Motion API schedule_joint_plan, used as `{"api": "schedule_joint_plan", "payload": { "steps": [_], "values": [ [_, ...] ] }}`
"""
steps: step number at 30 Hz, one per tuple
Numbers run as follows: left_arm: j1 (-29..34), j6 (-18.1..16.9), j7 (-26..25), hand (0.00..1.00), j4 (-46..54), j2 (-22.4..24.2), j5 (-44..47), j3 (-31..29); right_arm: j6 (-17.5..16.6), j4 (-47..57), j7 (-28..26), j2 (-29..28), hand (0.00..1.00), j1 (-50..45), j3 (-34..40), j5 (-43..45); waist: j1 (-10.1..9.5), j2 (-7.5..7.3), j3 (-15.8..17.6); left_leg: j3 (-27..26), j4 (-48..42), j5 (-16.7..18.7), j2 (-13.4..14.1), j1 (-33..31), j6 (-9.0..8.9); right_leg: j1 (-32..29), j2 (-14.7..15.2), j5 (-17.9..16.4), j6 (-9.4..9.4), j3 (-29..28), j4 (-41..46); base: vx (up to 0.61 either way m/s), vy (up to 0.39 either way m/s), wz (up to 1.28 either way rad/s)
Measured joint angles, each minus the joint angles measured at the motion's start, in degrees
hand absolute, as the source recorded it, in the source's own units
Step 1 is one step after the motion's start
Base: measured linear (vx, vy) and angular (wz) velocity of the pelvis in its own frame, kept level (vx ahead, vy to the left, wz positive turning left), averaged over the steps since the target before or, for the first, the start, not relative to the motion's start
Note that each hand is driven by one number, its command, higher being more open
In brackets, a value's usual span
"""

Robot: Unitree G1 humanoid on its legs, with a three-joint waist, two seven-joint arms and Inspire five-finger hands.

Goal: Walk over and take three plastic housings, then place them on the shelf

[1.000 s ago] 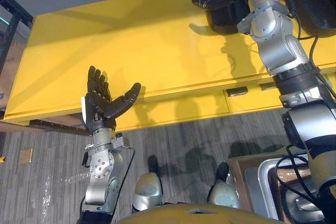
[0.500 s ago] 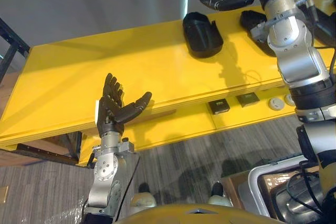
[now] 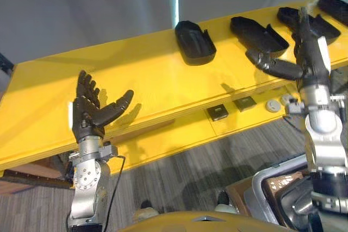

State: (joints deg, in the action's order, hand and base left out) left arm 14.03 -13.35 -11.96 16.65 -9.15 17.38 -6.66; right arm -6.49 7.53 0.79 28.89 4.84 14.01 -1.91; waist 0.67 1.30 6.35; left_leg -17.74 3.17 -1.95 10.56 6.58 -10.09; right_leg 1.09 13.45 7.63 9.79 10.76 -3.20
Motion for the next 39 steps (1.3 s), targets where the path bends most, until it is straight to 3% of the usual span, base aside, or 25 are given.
{"api": "schedule_joint_plan", "payload": {
  "steps": [2, 5, 9, 11, 18, 27, 31, 39],
  "values": [
    [-0.1, -0.7, 0.8, 1.0, 2.2, -0.1, 0.0, 0.1, -0.9, 0.2, -0.6, -0.1, 1.0, -2.2, -0.5, -5.9, 1.22, -0.57, -0.4, -0.4, -0.2, 0.4, 0.0, 0.0, -0.2, -0.2, 0.0, -0.1, -0.06, -0.2, 0.0, -0.03, 0.001, -0.13],
    [-0.5, -0.7, 1.2, 1.0, 2.4, -0.5, 0.0, 0.3, -3.1, 0.2, -0.6, 1.1, 1.0, -2.0, -1.7, -14.0, 1.3, -0.87, -1.0, -1.3, -0.6, 0.8, 0.4, -0.1, -0.61, -0.9, -0.4, -0.2, -0.17, -0.9, 0.0, -0.04, -0.01, -0.16],
    [-0.5, -0.6, 0.4, 1.0, 1.6, -1.0, 0.0, 1.6, -4.5, -1.2, -1.9, 11.5, 1.0, 3.8, -10.9, -20.4, 1.09, -1.1, -1.3, -1.0, -1.2, 0.5, 1.0, -0.3, -0.41, -0.7, -0.9, 0.0, -0.37, -0.7, 0.0, -0.01, -0.01, 0.03],
    [-0.5, -0.3, 0.5, 1.0, 1.3, -1.2, 0.0, 2.9, -5.7, -5.2, -2.0, 14.0, 1.0, 9.3, -14.5, -20.9, 0.93, -1.25, -1.4, -0.2, -1.3, 0.5, 1.0, -0.4, -0.38, -0.2, -0.9, 0.0, -0.39, 0.0, 0.0, -0.02, -0.004, 0.19],
    [-0.4, -0.4, 0.9, 1.0, -0.5, -3.0, 0.0, 3.6, -9.1, -24.0, -2.2, 23.0, 1.0, 26.0, -27.4, -22.6, -2.39, -1.89, -2.1, 3.4, -1.3, -0.2, 0.9, -2.1, -0.07, 0.9, -0.6, 0.0, -0.4, 3.4, -0.1, 0.0, 0.004, 0.24],
    [-0.2, -0.5, 1.8, 1.0, -2.8, -3.1, 0.0, 3.9, -11.4, -38.0, -9.9, 24.5, 1.0, 39.6, -42.2, -21.6, -5.19, -2.22, -1.2, 6.1, -1.0, -0.8, 0.8, -3.1, 0.25, 2.2, -0.6, 0.0, -0.44, 6.5, -1.0, -0.02, 0.007, 0.15],
    [-0.2, -0.4, 1.8, 1.0, -5.8, -3.1, 0.0, 4.2, -13.3, -43.6, -11.2, 24.5, 1.0, 47.3, -48.5, -21.7, -5.8, -2.16, 1.1, 6.8, -1.0, -1.1, 0.8, -3.2, 0.13, 2.7, -0.7, 0.0, -0.45, 7.2, -1.1, -0.01, 0.01, 0.09],
    [-0.9, -0.4, 1.7, 1.0, -6.1, -3.1, 0.0, 6.7, -15.2, -52.3, -15.3, 24.4, 1.0, 56.0, -54.2, -21.4, -8.27, -2.22, 2.8, 8.0, -1.1, -1.3, 0.7, -3.2, 0.13, 3.8, -0.6, 0.0, -0.45, 8.5, -1.2, 0.01, 0.012, 0.08]
  ]
}}
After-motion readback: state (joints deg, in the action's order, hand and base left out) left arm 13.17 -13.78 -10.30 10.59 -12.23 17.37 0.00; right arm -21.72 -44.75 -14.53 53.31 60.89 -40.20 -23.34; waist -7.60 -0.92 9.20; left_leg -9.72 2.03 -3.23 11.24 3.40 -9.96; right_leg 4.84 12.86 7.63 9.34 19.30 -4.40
